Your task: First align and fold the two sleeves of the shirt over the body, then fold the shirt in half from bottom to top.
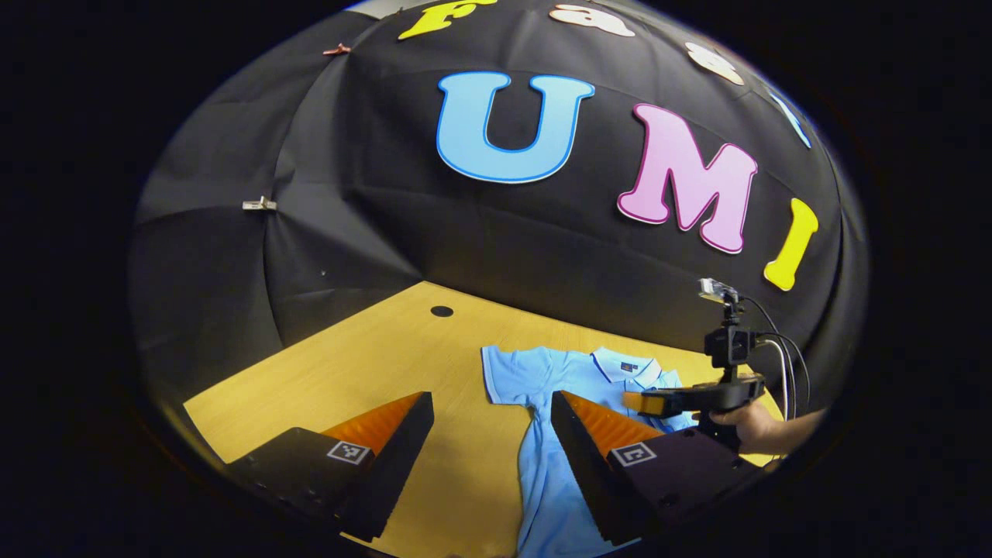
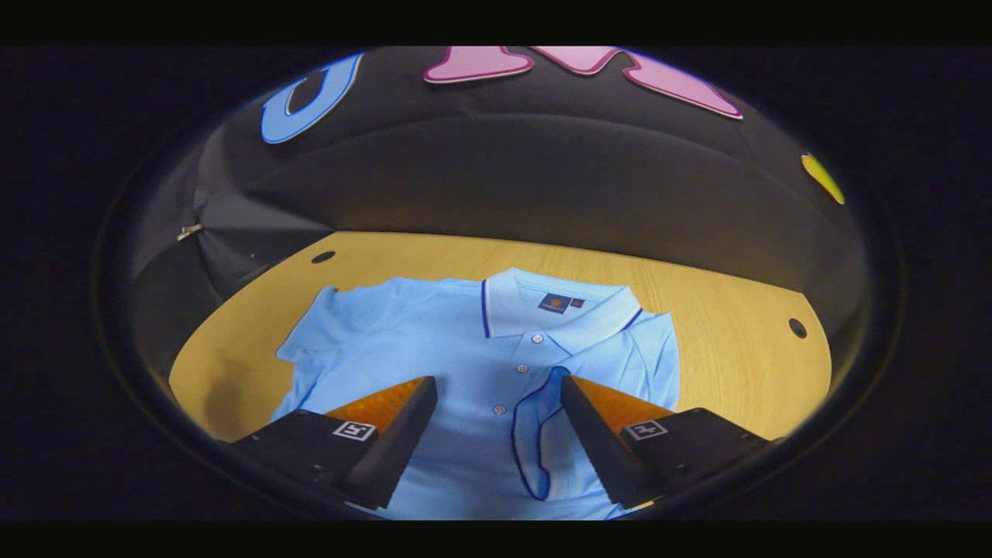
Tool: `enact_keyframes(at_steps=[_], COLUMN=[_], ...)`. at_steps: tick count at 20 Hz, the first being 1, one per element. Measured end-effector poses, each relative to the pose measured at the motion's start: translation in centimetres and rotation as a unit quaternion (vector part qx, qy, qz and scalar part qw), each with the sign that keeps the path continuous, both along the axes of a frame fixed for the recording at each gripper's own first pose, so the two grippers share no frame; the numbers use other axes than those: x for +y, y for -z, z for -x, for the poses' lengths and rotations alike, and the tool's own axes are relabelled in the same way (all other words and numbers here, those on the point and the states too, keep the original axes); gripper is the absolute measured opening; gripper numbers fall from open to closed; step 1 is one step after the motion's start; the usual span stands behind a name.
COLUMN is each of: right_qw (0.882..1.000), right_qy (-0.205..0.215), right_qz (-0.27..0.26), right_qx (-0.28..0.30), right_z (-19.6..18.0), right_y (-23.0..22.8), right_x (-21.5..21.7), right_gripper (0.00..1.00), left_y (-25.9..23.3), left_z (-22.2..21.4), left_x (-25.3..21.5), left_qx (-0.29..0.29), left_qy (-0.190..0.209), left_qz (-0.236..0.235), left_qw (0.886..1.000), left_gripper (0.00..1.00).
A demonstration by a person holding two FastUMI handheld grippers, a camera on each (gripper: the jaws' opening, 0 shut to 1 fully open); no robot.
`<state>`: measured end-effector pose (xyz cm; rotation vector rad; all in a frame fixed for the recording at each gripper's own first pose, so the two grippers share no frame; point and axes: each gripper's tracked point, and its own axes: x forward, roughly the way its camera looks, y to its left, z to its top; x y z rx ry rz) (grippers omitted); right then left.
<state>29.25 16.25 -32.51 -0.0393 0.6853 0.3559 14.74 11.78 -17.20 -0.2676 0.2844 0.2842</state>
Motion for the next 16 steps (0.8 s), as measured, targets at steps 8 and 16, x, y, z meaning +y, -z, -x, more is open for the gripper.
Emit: enact_keyframes(at_steps=[8, 16], right_qw=[0.997, 0.994], right_qy=[0.024, 0.089], right_qz=[0.018, -0.005], right_qx=[-0.075, -0.067], right_z=[0.6, 3.3], right_y=[-4.2, -3.2], right_x=[-6.0, -12.7], right_gripper=[0.99, 0.99], left_y=[3.4, 9.7], left_z=[-11.2, -21.9], left_x=[2.9, 4.6], left_qx=[0.038, 0.097], left_qy=[0.035, 0.076], left_qz=[-0.018, -0.036], left_qw=[0.998, 0.992], left_gripper=[0.96, 0.97])
